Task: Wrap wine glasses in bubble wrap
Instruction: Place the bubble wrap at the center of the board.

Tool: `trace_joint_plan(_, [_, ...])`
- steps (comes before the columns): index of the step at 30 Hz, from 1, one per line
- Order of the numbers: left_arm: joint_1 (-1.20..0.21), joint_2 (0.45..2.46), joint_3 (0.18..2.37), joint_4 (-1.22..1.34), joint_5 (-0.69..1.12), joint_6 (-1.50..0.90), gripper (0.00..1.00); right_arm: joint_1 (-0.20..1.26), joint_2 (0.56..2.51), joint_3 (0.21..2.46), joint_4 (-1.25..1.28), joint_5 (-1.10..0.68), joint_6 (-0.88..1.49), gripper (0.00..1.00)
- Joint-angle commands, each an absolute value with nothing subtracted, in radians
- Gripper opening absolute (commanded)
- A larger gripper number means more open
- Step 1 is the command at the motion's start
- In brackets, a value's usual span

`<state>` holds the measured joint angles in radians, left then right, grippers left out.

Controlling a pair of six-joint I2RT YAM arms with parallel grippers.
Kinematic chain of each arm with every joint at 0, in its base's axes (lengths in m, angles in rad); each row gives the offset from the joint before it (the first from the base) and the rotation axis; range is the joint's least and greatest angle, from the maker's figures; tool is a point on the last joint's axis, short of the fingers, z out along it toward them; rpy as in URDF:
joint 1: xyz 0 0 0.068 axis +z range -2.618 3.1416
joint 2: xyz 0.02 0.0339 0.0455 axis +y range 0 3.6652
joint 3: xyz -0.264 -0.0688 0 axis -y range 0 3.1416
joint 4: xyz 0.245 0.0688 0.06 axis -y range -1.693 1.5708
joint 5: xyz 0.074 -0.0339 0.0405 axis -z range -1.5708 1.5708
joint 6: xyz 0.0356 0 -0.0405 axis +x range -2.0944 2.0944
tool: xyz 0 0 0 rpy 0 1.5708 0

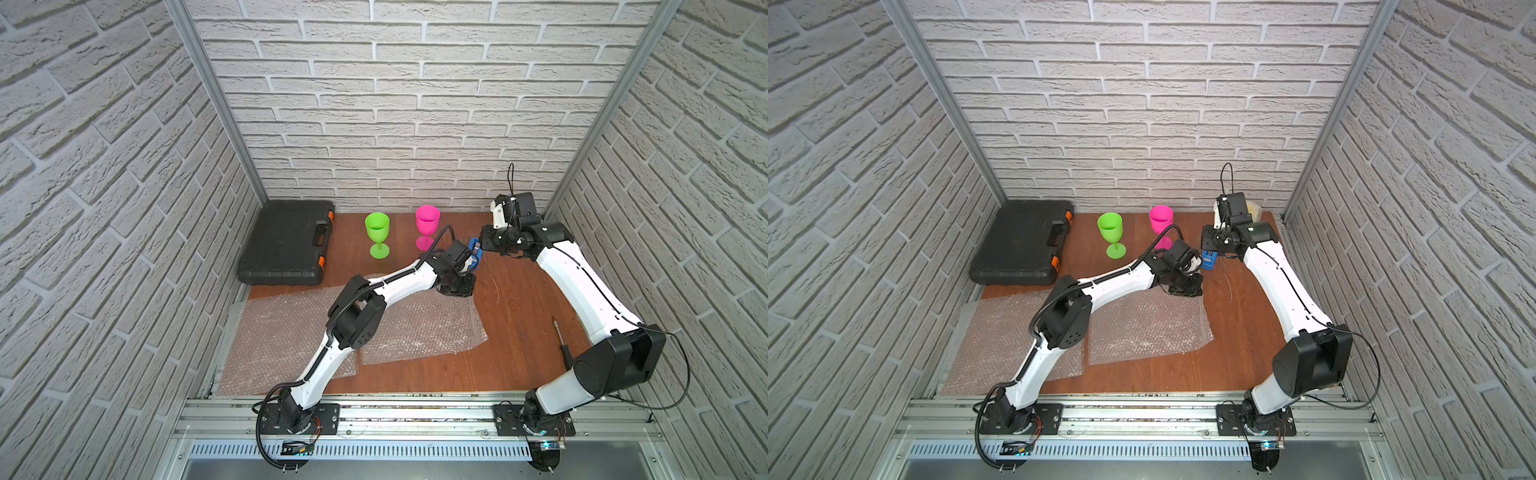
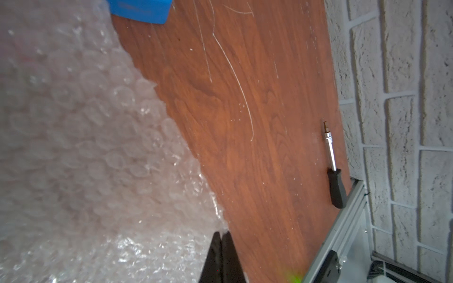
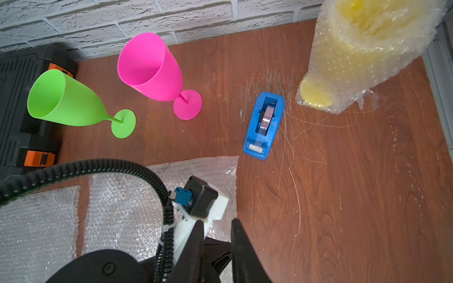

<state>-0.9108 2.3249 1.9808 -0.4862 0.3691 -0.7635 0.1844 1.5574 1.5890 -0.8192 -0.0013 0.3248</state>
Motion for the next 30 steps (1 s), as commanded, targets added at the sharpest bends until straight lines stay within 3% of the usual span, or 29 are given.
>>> trace_joint_plan(1, [-0.927,2.336,2.014,-0.414,0.441,-0.777,0.0,0.188,1.551,1.583,-0.813,0.012,0.328,0.22])
trace_joint_plan(4, [-0.927,2.272,1.939,-0.404,0.427,-0.753,0.11,0.188,1.551,1.582,-0.831,0.046,0.337,0.22])
trace_joint_plan(6, [-0.923,2.191,1.84,-0.382,0.405,-0.736,0.27,0.187,1.548,1.575,-0.831,0.059,0.338,0.22])
trace_joint_plan(9, [-0.903,2.057,1.682,-0.364,0.346,-0.724,0.39,0.187,1.551,1.561,-0.822,0.06,0.344,0.23])
trace_joint_plan(14, [-0.817,1.84,1.412,-0.348,0.255,-0.749,0.44,0.188,1.577,1.523,-0.817,-0.026,0.366,0.23])
trace_joint_plan(20, [-0.698,1.662,1.184,-0.341,0.264,-0.729,0.6,0.197,1.603,1.412,-0.754,-0.192,0.406,0.24])
trace_joint_plan(26, [-0.696,1.686,1.183,-0.284,0.395,-0.7,0.55,0.209,1.587,1.356,-0.764,-0.163,0.408,0.25])
trace_joint_plan(30, [-0.72,1.703,1.247,-0.318,0.339,-0.674,0.56,0.21,1.565,1.353,-0.776,-0.154,0.415,0.25])
